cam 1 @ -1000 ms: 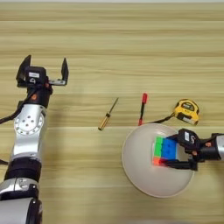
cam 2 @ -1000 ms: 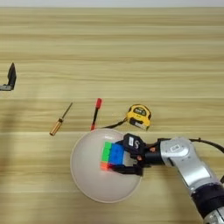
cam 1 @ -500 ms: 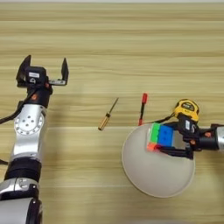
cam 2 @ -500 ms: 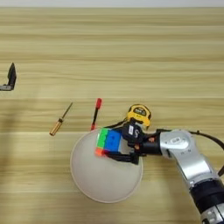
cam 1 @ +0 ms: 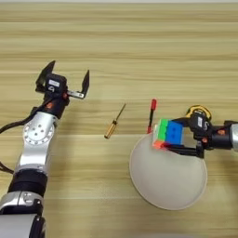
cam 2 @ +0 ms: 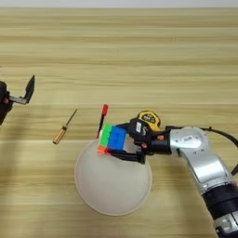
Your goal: Move the objects on the table
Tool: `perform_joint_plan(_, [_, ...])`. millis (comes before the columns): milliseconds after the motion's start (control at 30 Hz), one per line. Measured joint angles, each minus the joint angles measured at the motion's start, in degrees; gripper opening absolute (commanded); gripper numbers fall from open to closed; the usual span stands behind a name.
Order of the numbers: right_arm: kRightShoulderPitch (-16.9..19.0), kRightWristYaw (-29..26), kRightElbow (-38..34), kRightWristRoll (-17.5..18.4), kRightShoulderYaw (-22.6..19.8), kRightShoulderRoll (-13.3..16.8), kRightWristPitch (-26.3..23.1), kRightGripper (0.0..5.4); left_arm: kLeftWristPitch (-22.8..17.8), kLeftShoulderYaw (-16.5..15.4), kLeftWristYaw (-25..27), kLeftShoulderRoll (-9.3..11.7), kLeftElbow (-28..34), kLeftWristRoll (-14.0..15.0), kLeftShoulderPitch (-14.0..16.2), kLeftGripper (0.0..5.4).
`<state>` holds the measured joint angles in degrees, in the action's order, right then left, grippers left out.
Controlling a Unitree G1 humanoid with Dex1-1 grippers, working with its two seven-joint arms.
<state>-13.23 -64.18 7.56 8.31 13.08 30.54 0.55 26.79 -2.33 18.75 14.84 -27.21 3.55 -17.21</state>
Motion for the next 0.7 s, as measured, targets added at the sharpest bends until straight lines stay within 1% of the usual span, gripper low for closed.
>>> perform_joint_plan(133, [0.01,-0.13,-2.09,0.99,-0.04,0.3,-1.45,3.32,-1.78,4.5,9.1,0.76,4.45,1.26,3.5,5.4])
perform_joint_plan(233, [0.0,-0.14,-2.94,1.32,-0.05,0.53,-2.34,3.32,-3.75,6.62,14.83,1.98,7.72,2.62,5.43,5.4])
perform_joint_plan(300, [0.0,-0.29,-3.36,1.45,-0.04,0.67,-2.63,3.32,-4.67,8.18,17.96,2.19,9.38,3.48,5.75,5.4])
perform_joint_plan(433, [-0.01,-1.26,-5.41,1.69,0.02,1.07,-3.79,3.32,-6.35,11.59,23.75,2.99,11.81,3.64,6.18,5.4])
perform_joint_plan(533, [-0.02,-1.52,-6.25,1.88,0.03,1.33,-4.46,3.32,-7.48,13.0,27.31,3.56,13.9,4.5,6.18,5.4])
perform_joint_plan(567, [-0.08,-1.86,-6.91,1.88,0.06,1.64,-4.96,3.32,-8.49,13.64,29.46,3.99,14.75,5.65,6.16,5.4])
perform_joint_plan(600, [-0.17,-2.11,-7.05,1.88,0.06,1.91,-5.01,3.32,-8.9,13.96,30.47,4.1,15.22,6.06,6.16,5.4])
perform_joint_plan(700, [-1.09,-3.04,-7.21,1.7,0.29,3.18,-5.07,3.32,-12.78,14.82,36.35,4.77,17.43,10.04,5.95,5.4])
